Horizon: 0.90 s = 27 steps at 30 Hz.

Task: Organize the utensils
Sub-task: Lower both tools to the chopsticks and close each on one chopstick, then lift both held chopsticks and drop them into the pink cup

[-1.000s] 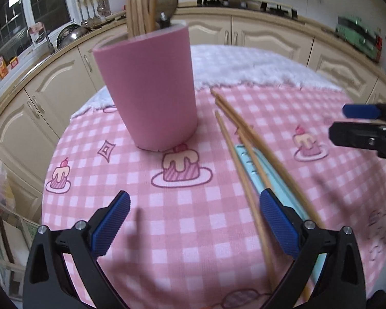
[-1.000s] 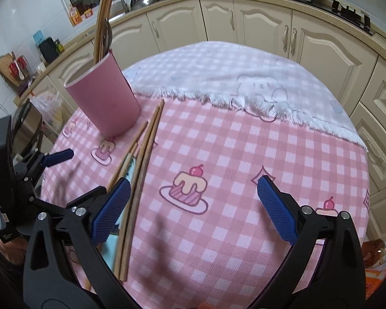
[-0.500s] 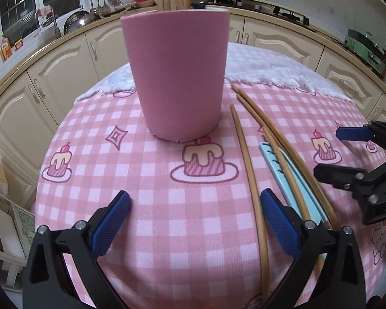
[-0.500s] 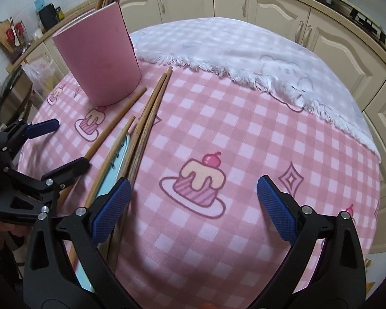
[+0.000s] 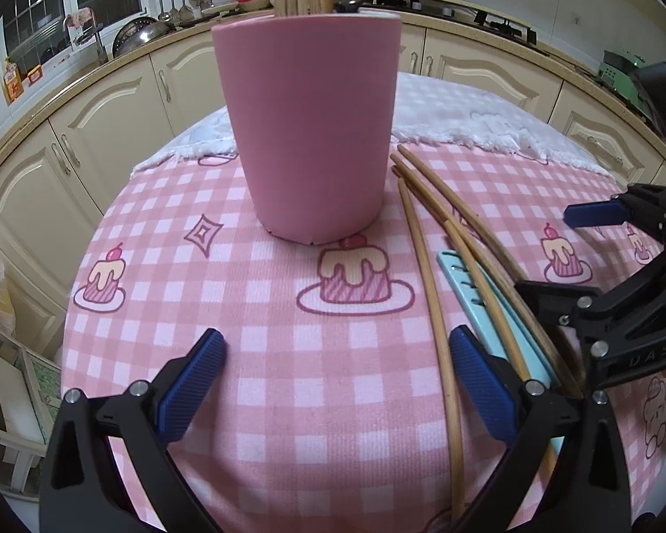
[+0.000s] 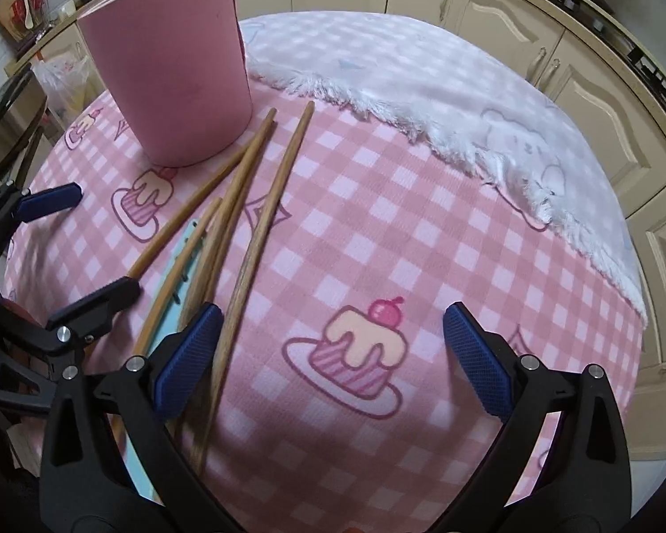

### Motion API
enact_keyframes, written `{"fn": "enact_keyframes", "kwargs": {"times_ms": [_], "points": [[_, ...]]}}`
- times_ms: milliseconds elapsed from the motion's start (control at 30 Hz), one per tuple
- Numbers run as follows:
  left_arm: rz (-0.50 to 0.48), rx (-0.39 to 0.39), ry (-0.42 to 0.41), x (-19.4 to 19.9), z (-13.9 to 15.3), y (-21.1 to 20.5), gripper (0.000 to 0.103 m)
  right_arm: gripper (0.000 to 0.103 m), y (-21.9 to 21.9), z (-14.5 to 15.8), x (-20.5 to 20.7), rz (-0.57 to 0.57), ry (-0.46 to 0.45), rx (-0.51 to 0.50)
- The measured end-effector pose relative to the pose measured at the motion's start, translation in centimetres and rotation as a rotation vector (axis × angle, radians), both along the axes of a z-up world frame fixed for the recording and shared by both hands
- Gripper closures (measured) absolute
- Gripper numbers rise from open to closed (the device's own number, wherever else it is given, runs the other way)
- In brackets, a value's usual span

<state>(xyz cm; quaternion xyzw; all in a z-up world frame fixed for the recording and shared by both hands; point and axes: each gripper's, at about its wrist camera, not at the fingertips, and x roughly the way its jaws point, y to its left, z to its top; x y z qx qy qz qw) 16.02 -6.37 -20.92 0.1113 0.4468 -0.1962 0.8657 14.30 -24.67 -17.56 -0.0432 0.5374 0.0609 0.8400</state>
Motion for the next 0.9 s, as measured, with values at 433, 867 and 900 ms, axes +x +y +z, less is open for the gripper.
{"fn": "enact_keyframes", "kwargs": {"times_ms": [433, 867, 900], "points": [[-0.145, 0.070, 0.099, 2.9, 1.3, -3.0, 0.056, 0.067, 1.4, 0.8, 4.4, 0.018, 0.044, 0.024], [-0.134, 0.005, 0.033, -0.8, 3.5, -1.5, 0.098, 0.097, -2.8, 3.3, 0.0, -0.023, -0.102, 0.266], [-0.132, -0.011, 0.024, -1.2, 3.8, -1.0, 0.098, 0.097, -3.4, 3.7, -0.4, -0.032, -0.123, 0.288]]}}
